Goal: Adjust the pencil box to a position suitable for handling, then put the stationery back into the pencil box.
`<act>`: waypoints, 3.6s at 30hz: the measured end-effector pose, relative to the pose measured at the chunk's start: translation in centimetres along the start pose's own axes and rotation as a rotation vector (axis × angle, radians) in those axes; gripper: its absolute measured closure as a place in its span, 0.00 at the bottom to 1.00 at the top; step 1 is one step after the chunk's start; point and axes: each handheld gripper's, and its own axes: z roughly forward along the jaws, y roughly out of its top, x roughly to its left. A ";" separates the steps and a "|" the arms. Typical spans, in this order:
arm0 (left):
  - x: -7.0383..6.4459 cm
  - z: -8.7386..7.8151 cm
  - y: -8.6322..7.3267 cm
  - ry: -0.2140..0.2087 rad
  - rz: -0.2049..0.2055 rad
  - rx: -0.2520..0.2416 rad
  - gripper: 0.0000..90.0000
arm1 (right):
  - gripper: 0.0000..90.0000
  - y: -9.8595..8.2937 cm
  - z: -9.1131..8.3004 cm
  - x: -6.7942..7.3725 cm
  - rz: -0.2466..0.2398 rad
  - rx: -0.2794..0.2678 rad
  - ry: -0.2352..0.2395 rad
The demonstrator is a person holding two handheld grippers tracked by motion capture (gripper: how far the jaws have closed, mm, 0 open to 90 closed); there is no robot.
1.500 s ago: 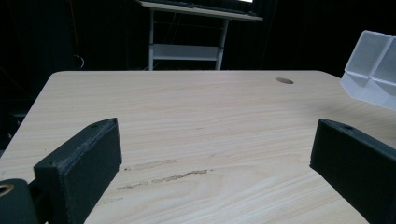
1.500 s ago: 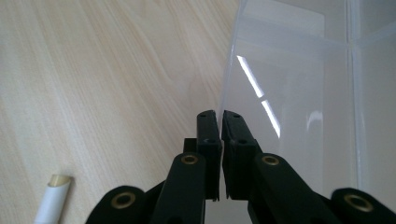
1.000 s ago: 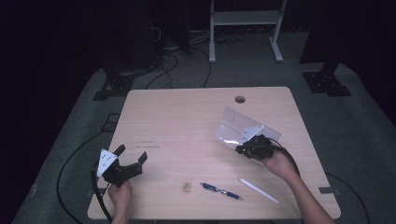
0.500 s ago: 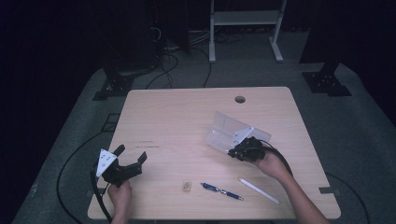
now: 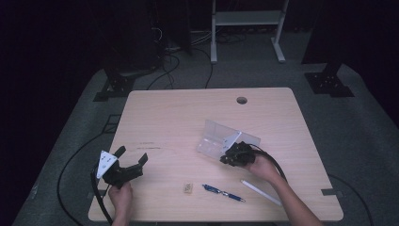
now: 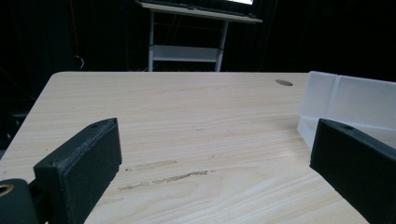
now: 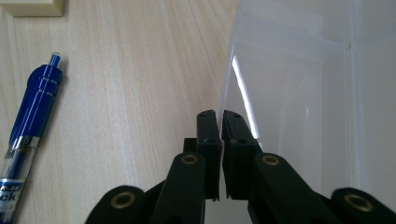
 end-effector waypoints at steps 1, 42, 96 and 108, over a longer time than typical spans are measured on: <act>0.0 0.0 0.0 0.000 0.000 0.000 0.01 | 0.96 0.1 0.2 0.1 -0.005 0.002 0.005; 0.0 0.1 -0.1 0.004 0.003 0.002 0.01 | 0.60 -2.0 -1.1 -0.5 0.167 -0.119 0.045; -0.4 0.4 -0.1 0.005 0.019 0.015 0.01 | 0.37 -12.5 -8.0 6.3 0.380 -0.219 -0.059; -0.4 0.3 0.0 0.003 0.019 0.012 0.01 | 0.50 -13.3 -8.3 7.8 0.355 -0.207 -0.083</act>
